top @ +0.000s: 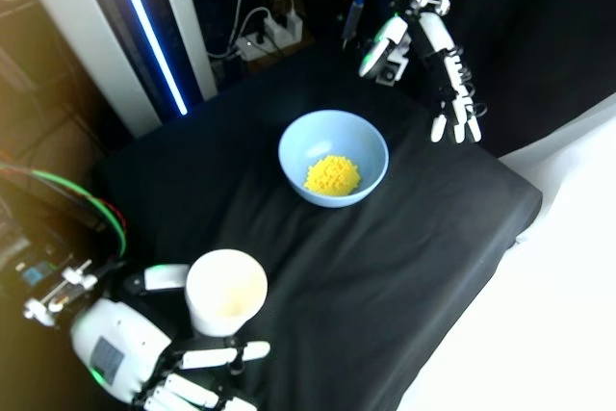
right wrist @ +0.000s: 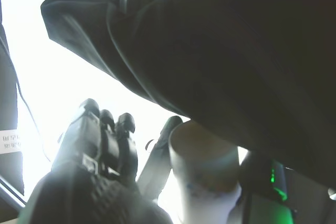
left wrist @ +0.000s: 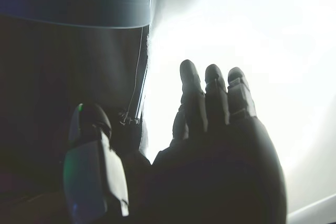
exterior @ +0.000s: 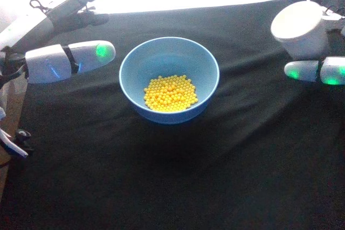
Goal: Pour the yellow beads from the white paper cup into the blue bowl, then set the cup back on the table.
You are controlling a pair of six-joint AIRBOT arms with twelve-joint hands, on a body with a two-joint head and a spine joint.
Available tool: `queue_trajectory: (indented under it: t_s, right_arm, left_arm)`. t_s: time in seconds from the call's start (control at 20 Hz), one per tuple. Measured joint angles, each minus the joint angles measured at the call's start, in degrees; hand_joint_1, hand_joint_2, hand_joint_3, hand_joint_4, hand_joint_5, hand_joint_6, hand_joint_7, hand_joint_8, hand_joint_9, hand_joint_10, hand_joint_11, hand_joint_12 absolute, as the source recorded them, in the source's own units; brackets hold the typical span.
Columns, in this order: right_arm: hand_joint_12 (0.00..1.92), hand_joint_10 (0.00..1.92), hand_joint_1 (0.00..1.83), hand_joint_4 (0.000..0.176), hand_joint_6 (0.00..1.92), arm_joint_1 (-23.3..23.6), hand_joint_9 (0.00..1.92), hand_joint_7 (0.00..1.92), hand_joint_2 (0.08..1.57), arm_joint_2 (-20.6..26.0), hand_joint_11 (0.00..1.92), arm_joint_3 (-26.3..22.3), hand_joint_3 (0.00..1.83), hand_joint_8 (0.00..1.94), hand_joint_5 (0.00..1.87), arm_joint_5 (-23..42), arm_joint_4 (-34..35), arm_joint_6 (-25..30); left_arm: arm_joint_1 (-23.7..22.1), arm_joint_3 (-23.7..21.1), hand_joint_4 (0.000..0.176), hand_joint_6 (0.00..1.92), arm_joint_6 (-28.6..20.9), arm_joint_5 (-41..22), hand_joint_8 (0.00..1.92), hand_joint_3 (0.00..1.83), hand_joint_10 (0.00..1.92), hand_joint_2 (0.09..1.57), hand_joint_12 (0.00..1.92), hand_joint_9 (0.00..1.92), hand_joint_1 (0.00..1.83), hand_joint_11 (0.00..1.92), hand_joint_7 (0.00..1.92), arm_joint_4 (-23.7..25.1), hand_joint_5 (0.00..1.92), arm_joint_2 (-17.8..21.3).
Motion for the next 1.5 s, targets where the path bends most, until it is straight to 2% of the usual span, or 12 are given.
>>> queue_trajectory:
  t_s: [0.15,0.5,0.6,0.7,0.8,0.95,1.05,1.1,1.15,1.2,1.35,1.5]
  right_arm:
    - [0.07,0.00,0.81,0.176,0.00,0.00,0.05,0.06,0.68,0.02,0.10,-0.15,0.00,0.00,0.08,0.04,0.02,0.04]
    - [0.10,0.00,0.76,0.176,0.00,0.00,0.03,0.03,0.67,0.04,0.10,-0.39,0.00,0.00,0.03,0.09,0.02,0.09]
    - [0.36,0.00,0.77,0.176,0.00,0.00,0.02,0.01,0.65,0.13,0.01,-0.42,0.00,0.00,0.00,0.26,-0.44,1.70]
    - [0.37,0.00,0.79,0.176,0.00,0.00,0.00,0.00,0.68,0.87,0.00,-0.26,0.00,0.00,0.00,0.46,-2.97,2.97]
    - [0.11,0.00,0.85,0.176,0.00,0.00,0.00,0.00,0.76,2.64,0.00,-1.29,0.01,0.00,0.00,0.81,-4.50,2.99]
    - [0.08,0.00,0.82,0.176,0.00,-0.02,0.00,0.00,0.69,7.19,0.02,-4.26,0.00,0.00,0.00,3.85,-5.60,3.02]
    - [0.00,0.00,0.84,0.176,0.00,0.00,0.00,0.00,0.68,9.46,0.00,-6.16,0.00,0.00,0.00,6.62,-5.25,1.55]
    - [0.00,0.00,0.85,0.176,0.00,0.00,0.00,0.00,0.66,10.27,0.00,-7.80,0.00,0.00,0.00,8.76,-4.90,0.00]
    - [0.00,0.00,0.89,0.176,0.00,-0.02,0.00,0.00,0.66,10.91,0.00,-9.18,0.00,0.00,0.00,9.55,-5.22,-0.63]
    - [0.00,0.00,0.89,0.176,0.00,-0.13,0.00,0.00,0.65,11.80,0.00,-10.73,0.00,0.00,0.00,10.51,-6.14,-0.92]
    - [0.01,0.00,0.88,0.176,0.00,-0.28,0.00,0.00,0.65,14.95,0.02,-13.92,0.00,0.00,0.00,14.95,-6.51,-3.19]
    - [0.00,0.00,0.88,0.176,0.00,-0.28,0.00,0.00,0.64,16.98,0.01,-15.58,0.00,0.00,0.00,19.04,-4.13,-5.03]
  left_arm:
    - [0.00,0.00,0.038,0.00,0.00,-0.02,0.01,0.00,0.01,0.96,0.00,0.20,0.48,0.00,0.49,0.00,0.09,0.00]
    - [0.00,0.00,0.040,0.00,-0.02,-0.09,0.01,0.00,0.01,0.96,0.00,0.20,0.47,0.00,0.50,-0.02,0.09,0.00]
    - [0.00,0.00,0.032,0.00,-0.42,-0.09,0.00,0.00,0.01,0.97,0.00,0.20,0.48,0.00,0.48,-0.02,0.08,0.00]
    - [0.00,0.26,0.061,0.00,-0.52,-0.04,0.01,0.00,0.00,0.96,0.00,0.20,0.43,0.00,0.50,0.13,0.09,0.07]
    - [0.00,0.35,0.063,0.00,-0.57,0.07,0.01,0.00,0.01,0.94,0.00,0.21,0.37,0.00,0.52,0.20,0.10,0.46]
    - [0.00,0.35,0.041,0.00,-0.57,-0.96,0.00,0.01,0.01,0.96,0.05,0.31,0.36,0.10,0.54,-0.61,0.10,2.12]
    - [0.00,0.35,0.081,0.00,-0.55,-2.21,0.00,0.00,0.00,0.94,0.03,0.29,0.29,0.04,0.51,-1.20,0.09,3.13]
    - [0.00,-0.35,0.083,0.00,0.00,-3.65,0.00,0.00,0.00,0.94,0.01,0.25,0.27,0.01,0.49,-2.25,0.09,4.02]
    - [-0.02,-1.22,0.066,0.00,0.81,-5.07,0.00,0.01,0.00,0.97,0.00,0.25,0.26,0.00,0.49,-3.19,0.07,4.68]
    - [0.09,-2.27,0.032,0.00,1.60,-7.04,0.00,0.01,0.00,1.02,0.03,0.24,0.26,0.05,0.46,-3.69,0.04,5.44]
    - [1.77,-5.20,0.078,0.00,3.45,-12.13,0.00,0.02,0.00,1.07,0.03,0.21,0.23,0.03,0.37,-4.07,0.00,8.15]
    - [2.62,-7.21,0.088,0.00,4.42,-14.71,0.00,0.01,0.00,1.08,0.00,0.21,0.18,0.00,0.35,-4.66,0.00,11.19]
